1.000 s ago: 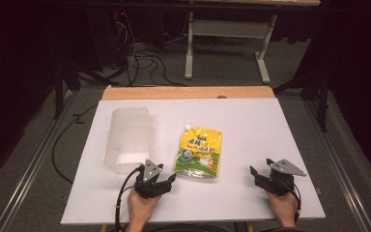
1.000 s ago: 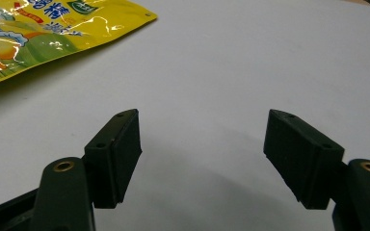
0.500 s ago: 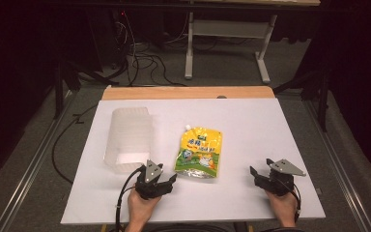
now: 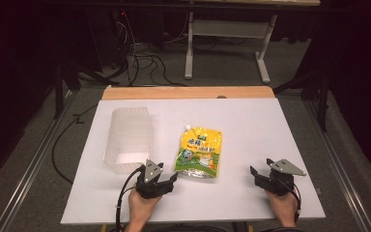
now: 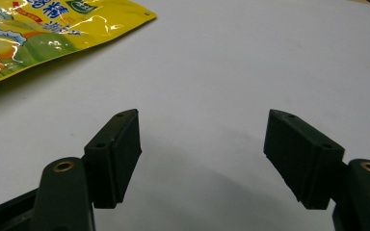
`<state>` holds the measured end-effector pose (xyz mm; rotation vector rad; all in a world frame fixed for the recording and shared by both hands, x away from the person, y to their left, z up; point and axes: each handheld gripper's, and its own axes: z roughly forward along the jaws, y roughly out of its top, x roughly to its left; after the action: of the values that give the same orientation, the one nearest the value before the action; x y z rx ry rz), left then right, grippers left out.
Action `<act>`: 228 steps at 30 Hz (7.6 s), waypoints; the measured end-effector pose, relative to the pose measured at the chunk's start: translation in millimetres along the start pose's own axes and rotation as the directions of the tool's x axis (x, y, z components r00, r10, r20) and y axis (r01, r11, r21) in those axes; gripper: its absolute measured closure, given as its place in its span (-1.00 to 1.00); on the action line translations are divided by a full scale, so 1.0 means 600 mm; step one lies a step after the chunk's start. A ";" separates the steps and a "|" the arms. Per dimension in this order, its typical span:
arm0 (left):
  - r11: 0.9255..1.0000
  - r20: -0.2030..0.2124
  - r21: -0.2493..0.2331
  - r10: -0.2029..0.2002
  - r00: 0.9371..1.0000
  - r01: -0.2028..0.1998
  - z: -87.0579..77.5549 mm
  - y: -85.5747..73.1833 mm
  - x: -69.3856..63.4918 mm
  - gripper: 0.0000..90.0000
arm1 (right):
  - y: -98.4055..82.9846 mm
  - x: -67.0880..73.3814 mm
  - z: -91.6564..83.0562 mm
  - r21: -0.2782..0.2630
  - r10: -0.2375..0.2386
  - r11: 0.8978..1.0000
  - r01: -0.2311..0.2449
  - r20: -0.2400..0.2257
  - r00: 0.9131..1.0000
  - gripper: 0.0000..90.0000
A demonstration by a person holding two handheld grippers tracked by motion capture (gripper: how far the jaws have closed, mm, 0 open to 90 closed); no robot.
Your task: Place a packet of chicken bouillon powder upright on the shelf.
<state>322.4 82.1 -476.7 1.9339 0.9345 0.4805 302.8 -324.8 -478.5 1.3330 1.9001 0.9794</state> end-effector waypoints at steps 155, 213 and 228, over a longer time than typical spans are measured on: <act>0.997 0.247 0.080 -0.040 0.968 0.021 0.089 0.199 -0.005 0.96 | 0.000 0.005 0.000 0.002 -0.022 1.000 0.022 0.014 1.000 -0.35; 0.988 0.166 -0.140 -0.036 0.986 0.060 -0.084 0.232 0.092 0.96 | 0.000 0.003 0.000 -0.002 -0.019 1.000 0.019 0.009 1.000 -0.34; 0.982 0.092 -0.169 -0.065 0.994 0.080 -0.126 0.228 0.141 0.96 | 0.000 0.004 -0.001 -0.005 -0.015 1.000 0.015 0.008 1.000 -0.34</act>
<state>384.5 148.3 -323.7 1.7442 0.8753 0.4184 301.5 -322.9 -478.5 1.3155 1.8983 0.9699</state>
